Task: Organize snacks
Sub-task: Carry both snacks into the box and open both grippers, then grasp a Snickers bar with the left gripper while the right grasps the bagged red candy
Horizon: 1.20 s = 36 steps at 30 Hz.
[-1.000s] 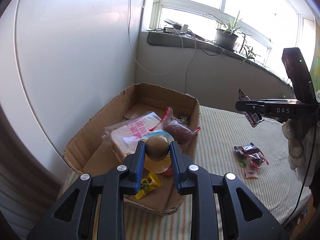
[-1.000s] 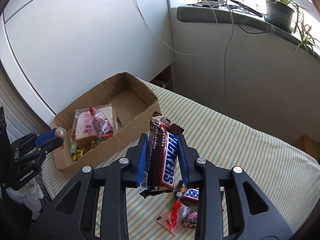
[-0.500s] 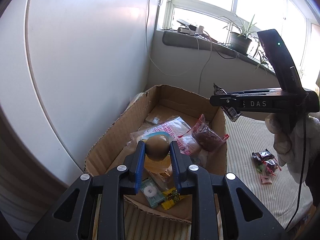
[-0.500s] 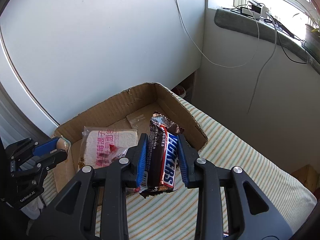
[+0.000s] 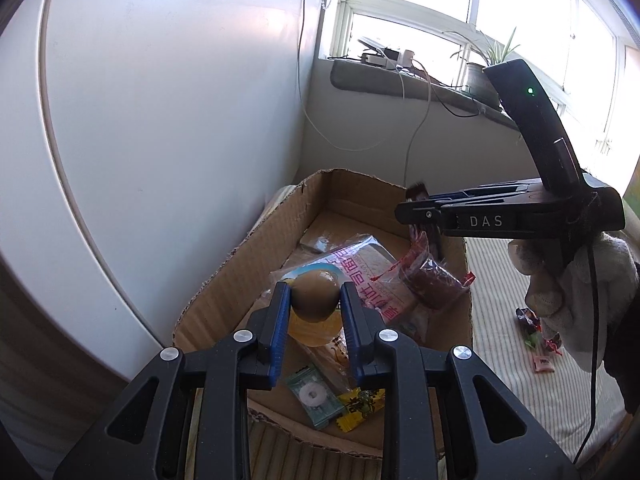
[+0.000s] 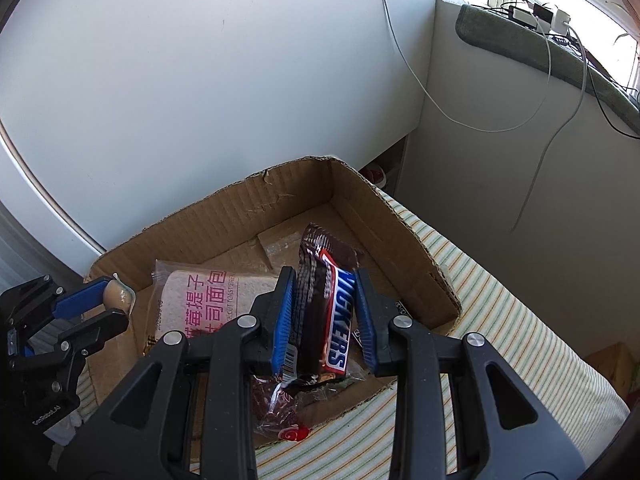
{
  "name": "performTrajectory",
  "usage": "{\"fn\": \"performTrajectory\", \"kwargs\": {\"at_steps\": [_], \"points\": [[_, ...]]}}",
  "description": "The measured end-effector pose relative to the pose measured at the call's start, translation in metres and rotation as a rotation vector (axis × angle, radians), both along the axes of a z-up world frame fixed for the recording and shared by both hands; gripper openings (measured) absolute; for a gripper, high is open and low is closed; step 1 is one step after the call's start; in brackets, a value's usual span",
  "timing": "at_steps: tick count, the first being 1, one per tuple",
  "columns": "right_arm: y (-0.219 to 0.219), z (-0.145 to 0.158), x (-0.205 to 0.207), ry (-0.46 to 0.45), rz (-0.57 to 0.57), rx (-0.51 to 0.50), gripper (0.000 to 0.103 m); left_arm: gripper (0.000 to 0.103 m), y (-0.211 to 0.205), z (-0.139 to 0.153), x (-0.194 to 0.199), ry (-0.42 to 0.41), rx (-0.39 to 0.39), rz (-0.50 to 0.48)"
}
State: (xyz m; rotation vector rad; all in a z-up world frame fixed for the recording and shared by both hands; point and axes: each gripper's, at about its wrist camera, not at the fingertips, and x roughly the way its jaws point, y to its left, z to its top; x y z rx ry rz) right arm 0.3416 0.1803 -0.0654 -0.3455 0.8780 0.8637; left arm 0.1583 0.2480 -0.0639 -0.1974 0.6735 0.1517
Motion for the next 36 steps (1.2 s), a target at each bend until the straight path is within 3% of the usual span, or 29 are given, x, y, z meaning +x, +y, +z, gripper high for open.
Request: {"fn": "performTrajectory", "kwargs": {"at_steps": [1,3,4,5,6,9,21,31,36], "points": [[0.0,0.001,-0.001,-0.005,0.0,0.003,0.03,0.025,0.0,0.001,-0.001,-0.003,0.001,0.004],[-0.001,0.002,-0.002,-0.012,0.001,0.006,0.036,0.038,0.0,0.002,-0.002,-0.005,0.002,0.011],[-0.002,0.004,-0.003,-0.016,0.0,0.008,0.043,0.057,0.0,0.003,-0.002,-0.008,0.004,0.015],[-0.004,0.006,-0.005,-0.025,-0.002,0.012,0.061,0.062,-0.001,0.004,-0.004,-0.016,0.007,0.015],[-0.007,0.009,-0.007,-0.039,-0.004,0.02,0.073,0.062,-0.003,0.005,-0.005,-0.02,0.012,0.013],[-0.012,0.018,-0.013,-0.079,-0.011,0.032,0.081,0.062,-0.009,0.009,-0.008,-0.026,0.027,0.009],[-0.062,0.041,-0.036,-0.13,-0.053,0.046,0.083,0.062,-0.044,0.026,-0.018,-0.077,0.01,-0.06],[-0.164,0.056,-0.064,-0.223,-0.141,0.064,0.083,0.062,-0.11,0.03,-0.003,-0.101,-0.031,-0.218],[-0.214,0.05,-0.066,-0.204,-0.215,0.056,0.083,0.062,-0.141,0.023,0.013,-0.084,-0.05,-0.293]]}}
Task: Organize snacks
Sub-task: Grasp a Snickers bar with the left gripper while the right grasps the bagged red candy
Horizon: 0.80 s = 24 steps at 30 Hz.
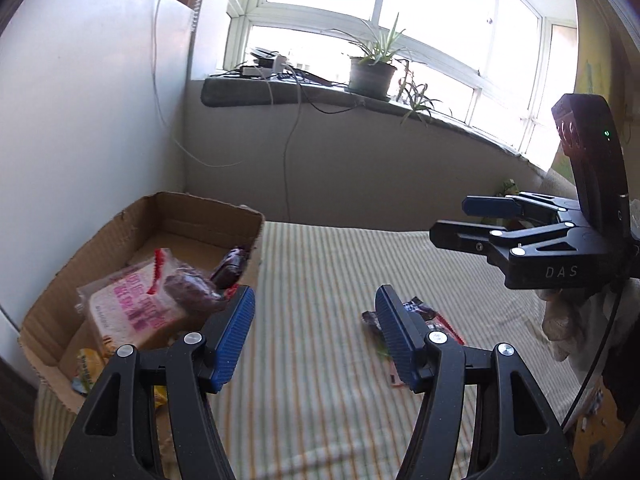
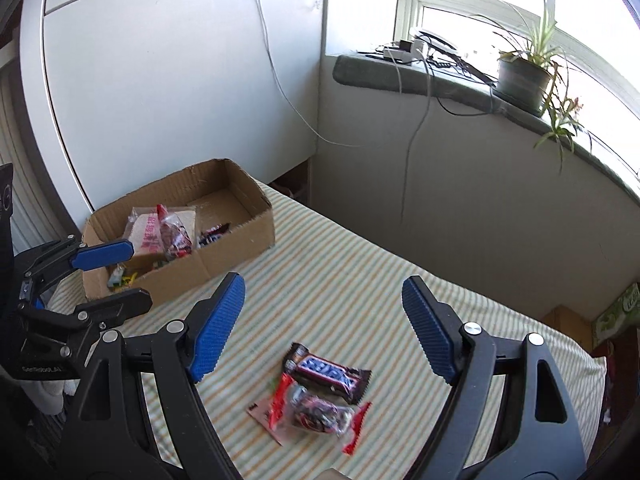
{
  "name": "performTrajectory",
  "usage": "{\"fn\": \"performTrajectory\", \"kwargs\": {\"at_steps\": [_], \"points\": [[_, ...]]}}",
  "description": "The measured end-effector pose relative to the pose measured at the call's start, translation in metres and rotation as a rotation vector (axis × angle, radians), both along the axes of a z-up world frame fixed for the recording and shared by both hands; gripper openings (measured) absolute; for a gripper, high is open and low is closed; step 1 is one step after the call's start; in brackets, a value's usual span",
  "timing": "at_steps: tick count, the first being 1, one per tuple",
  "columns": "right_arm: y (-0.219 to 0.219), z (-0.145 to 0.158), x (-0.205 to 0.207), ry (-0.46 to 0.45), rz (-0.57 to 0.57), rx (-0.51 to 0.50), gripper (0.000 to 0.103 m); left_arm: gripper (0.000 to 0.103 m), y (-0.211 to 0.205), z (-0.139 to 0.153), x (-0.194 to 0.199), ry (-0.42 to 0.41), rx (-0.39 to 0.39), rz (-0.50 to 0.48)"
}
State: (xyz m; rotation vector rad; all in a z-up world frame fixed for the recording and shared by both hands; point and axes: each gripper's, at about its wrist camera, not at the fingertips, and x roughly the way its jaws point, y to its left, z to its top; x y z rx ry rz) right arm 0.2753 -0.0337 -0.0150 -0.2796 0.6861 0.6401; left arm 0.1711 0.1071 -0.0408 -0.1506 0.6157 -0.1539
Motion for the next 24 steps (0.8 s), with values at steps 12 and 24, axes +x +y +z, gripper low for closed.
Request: {"fn": "performTrajectory", "kwargs": {"at_steps": [12,24], "points": [[-0.056,-0.067,-0.012,0.189,-0.04,0.009,0.083,0.049,-0.049,-0.038,0.067,0.157,-0.057,-0.169],[-0.046,-0.106,-0.013,0.248,0.008,0.006,0.082,0.045,-0.086,-0.058,0.079,0.219,0.046,-0.262]]}}
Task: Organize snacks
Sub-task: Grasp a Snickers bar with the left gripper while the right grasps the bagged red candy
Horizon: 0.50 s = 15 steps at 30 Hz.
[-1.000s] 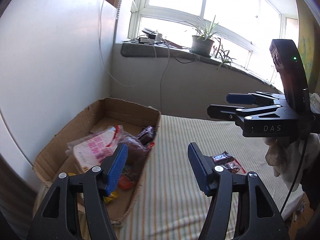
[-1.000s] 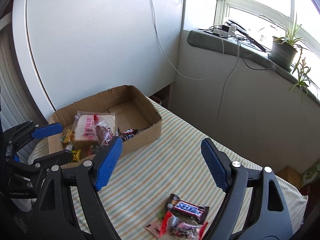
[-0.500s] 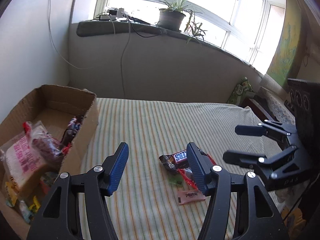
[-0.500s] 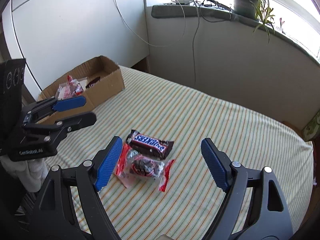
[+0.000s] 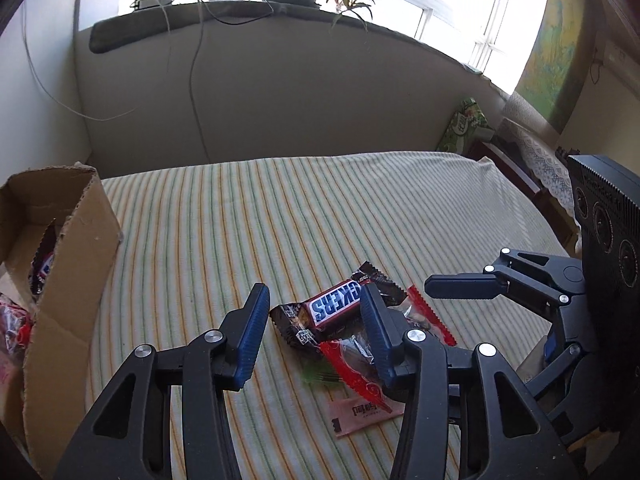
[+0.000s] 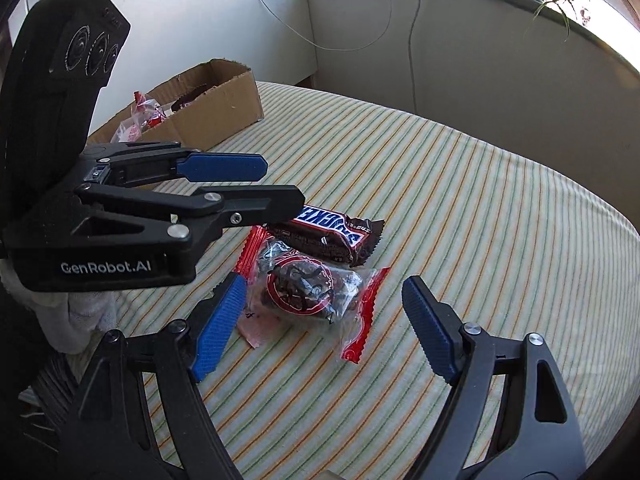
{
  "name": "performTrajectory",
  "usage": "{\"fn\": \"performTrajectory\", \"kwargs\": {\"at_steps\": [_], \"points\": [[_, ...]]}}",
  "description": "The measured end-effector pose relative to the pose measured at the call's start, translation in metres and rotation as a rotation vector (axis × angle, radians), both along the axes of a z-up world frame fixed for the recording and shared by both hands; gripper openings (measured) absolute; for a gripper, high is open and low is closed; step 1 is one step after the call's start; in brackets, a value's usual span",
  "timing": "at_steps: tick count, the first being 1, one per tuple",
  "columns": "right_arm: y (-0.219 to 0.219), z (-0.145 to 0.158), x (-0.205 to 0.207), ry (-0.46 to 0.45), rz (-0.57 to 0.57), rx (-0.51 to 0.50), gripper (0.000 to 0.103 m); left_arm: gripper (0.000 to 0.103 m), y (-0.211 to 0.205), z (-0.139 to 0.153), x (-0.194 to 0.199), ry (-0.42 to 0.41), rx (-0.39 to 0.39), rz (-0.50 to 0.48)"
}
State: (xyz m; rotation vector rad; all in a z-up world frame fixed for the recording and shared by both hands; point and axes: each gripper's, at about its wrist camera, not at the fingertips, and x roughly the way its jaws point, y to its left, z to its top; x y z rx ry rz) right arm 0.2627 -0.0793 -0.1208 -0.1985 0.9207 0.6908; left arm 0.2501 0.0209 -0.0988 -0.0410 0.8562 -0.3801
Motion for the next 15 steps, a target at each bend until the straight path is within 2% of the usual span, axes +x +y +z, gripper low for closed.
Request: {"fn": "performTrajectory", "kwargs": {"at_steps": [4,8,15], "points": [[0.005,-0.004,0.003,0.013,0.022,0.007,0.077,0.045,-0.005,-0.005,0.003,0.014,0.012,-0.018],[0.005,-0.008,0.006,0.04,0.034,0.017,0.063,0.045,-0.009,-0.009,0.006,0.022,0.014,-0.03],[-0.013,-0.007,0.009,0.056,0.008,0.026,0.061,0.045,-0.017,-0.015,0.013,0.024,0.046,-0.02]]}}
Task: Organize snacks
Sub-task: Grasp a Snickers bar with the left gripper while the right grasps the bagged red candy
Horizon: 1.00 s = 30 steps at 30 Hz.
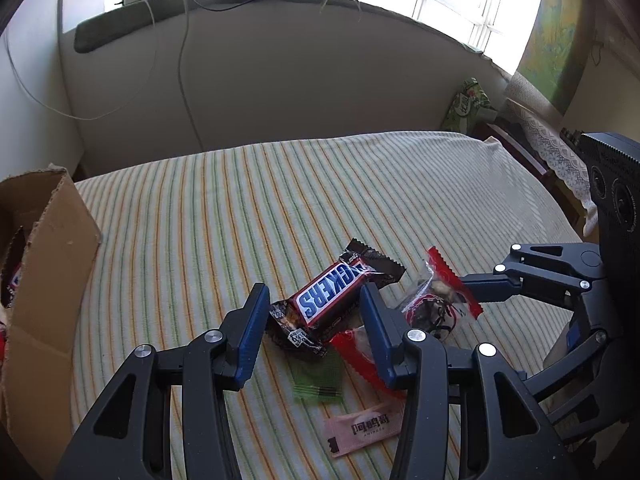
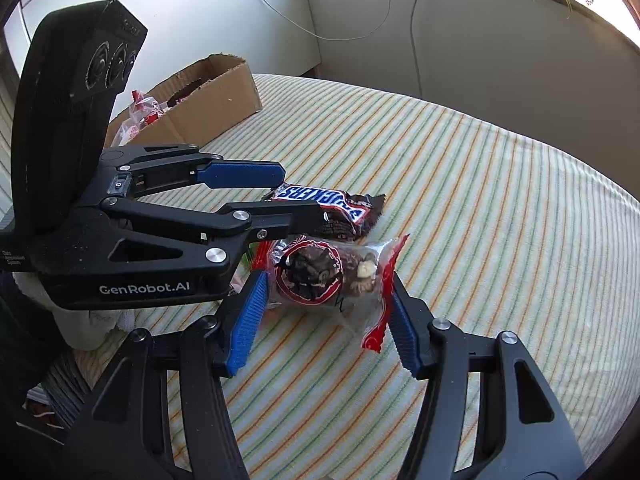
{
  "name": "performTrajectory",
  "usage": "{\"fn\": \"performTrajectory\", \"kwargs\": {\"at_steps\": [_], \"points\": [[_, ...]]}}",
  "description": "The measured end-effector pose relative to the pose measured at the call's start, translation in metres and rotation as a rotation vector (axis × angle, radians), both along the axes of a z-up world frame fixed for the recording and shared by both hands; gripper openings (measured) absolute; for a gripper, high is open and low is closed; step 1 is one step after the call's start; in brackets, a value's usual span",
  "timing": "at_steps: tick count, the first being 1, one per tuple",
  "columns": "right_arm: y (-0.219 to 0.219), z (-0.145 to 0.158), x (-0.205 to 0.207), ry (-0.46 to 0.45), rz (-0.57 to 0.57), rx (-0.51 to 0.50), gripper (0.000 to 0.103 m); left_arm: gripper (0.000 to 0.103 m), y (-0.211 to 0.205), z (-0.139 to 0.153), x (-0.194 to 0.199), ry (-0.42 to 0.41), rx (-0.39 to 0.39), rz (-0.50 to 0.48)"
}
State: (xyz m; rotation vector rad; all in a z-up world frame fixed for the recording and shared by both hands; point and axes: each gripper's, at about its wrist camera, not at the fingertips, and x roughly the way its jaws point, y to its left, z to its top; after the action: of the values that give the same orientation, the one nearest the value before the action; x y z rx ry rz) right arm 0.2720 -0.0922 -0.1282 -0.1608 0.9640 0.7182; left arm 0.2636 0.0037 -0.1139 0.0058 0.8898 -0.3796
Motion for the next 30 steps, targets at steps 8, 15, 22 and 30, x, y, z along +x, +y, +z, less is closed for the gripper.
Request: {"fn": "performTrajectory", "kwargs": {"at_steps": [8,15,22,30], "points": [[-0.036,0.004,0.007,-0.009,-0.054,-0.03,0.061,0.045,-0.01,-0.01,0.007,0.011,0.048,-0.012],[-0.042,0.008,0.005,-0.042,-0.043,-0.052,0.079,0.027,-0.008,-0.012,0.011,0.017,0.039,0.016],[-0.029,0.006,0.019,-0.022,-0.064,-0.041,0.08,0.027,0.0,-0.011,0.007,0.007,0.038,0.045],[-0.004,-0.003,0.031,-0.021,-0.04,-0.065,0.056,0.027,0.016,-0.006,0.006,-0.01,0.025,0.096]]}}
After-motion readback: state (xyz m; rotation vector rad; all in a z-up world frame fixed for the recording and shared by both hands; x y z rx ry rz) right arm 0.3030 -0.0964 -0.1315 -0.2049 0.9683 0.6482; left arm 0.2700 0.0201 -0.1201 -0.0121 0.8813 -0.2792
